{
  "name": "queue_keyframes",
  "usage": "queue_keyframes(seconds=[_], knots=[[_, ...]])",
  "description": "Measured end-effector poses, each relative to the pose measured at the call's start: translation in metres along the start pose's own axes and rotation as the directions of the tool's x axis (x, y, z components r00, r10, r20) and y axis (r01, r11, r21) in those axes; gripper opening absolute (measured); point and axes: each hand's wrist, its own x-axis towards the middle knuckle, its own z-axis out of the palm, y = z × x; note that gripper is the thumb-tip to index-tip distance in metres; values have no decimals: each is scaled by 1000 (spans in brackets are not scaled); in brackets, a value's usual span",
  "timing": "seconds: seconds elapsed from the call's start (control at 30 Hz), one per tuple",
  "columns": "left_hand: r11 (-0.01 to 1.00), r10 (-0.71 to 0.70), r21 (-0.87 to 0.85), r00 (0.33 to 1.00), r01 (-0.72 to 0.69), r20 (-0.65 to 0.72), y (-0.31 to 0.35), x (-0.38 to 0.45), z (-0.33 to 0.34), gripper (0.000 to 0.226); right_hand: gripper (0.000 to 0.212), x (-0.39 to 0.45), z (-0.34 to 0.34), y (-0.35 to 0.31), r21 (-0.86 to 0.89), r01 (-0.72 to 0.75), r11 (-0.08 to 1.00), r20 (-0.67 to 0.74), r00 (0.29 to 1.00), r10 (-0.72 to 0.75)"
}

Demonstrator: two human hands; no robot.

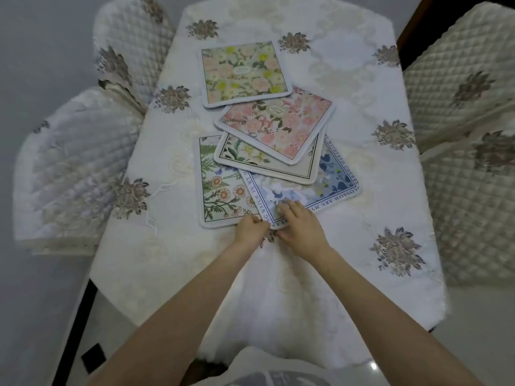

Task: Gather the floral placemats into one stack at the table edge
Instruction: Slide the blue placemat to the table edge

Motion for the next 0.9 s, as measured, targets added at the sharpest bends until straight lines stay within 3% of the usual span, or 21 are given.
queue_keyframes(seconds=[0.17,0.27,0.33,0.47,0.57,0.9], knots=[[945,-124,-300,992,129,36,0,12,8,2,57,2,10,7,-63,-13,998,2,1000,14],[895,-143,-411,985,172,99,4,15,8,17,49,3,6,8,-89,13,996,-33,999,-16],[871,-132,-455,980,185,147,6,13,9,22,45,4,2,9,-93,43,995,-36,998,-46],[804,-81,-561,971,197,225,21,9,10,7,41,8,-14,7,-67,108,992,-125,985,-116],[729,-22,-657,966,191,256,33,9,11,24,36,8,-25,4,-57,123,991,-208,969,-132],[726,126,-682,959,85,254,45,-21,4,41,38,-19,-45,-6,-184,154,971,-397,892,-217]])
